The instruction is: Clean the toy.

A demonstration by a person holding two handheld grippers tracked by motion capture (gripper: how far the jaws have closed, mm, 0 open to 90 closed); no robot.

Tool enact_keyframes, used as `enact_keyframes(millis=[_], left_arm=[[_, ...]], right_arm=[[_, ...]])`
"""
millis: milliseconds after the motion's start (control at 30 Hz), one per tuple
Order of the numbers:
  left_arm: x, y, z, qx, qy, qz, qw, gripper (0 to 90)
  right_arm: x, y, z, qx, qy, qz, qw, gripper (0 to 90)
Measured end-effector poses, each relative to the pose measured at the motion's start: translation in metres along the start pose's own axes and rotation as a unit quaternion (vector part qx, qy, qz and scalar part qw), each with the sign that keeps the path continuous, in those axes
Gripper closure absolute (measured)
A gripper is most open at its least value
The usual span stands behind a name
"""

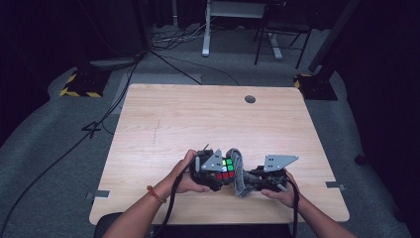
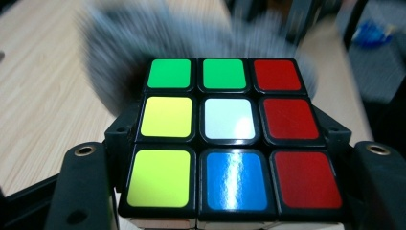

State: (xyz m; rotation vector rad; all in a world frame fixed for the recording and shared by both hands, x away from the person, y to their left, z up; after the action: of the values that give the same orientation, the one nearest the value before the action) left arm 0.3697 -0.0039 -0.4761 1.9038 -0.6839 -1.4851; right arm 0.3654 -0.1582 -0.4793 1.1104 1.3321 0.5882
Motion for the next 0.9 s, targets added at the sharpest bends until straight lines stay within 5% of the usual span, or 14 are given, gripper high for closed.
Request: enact_keyframes(millis=[200, 467, 633, 900], left_arm=[[0.002, 0.002, -0.001, -0.004, -0.001, 0.001, 1.0000, 33.1], [0.011, -0.002, 0.001, 0.009, 0.004, -0.033, 0.9994, 33.1], [0.001, 0.003, -0.003, -0.003, 0.007, -0.004, 1.0000, 33.2], [-0.016, 0.012, -0.006, -0.004, 0.013, 0.041, 0.9991, 33.2]], right_arm=[[-0.005, 0.009, -0.003, -0.025, -0.016, 0.007, 0.9995, 77.5], [-0.001, 0.021, -0.011, -0.052, -0.024, 0.009, 0.9983, 77.6], [-0.004, 0.015, -0.002, -0.045, -0.048, -0.003, 0.9978, 77.5], [0.008, -0.017, 0.014, -0.006, -0.036, -0.063, 0.9973, 77.4]])
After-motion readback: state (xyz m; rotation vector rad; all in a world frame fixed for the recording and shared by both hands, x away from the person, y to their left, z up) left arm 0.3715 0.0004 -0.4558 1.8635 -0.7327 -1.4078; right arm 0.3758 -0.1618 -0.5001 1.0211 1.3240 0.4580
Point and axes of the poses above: each handheld gripper's, and its own axes: x roughly forward along the jaws, y roughly out of its top, z roughly to its right, the point moved 6 cm from there along x, roughly forward along the jaws, and after that the axes turned 2 degrees about x, right-handed, at the moved point
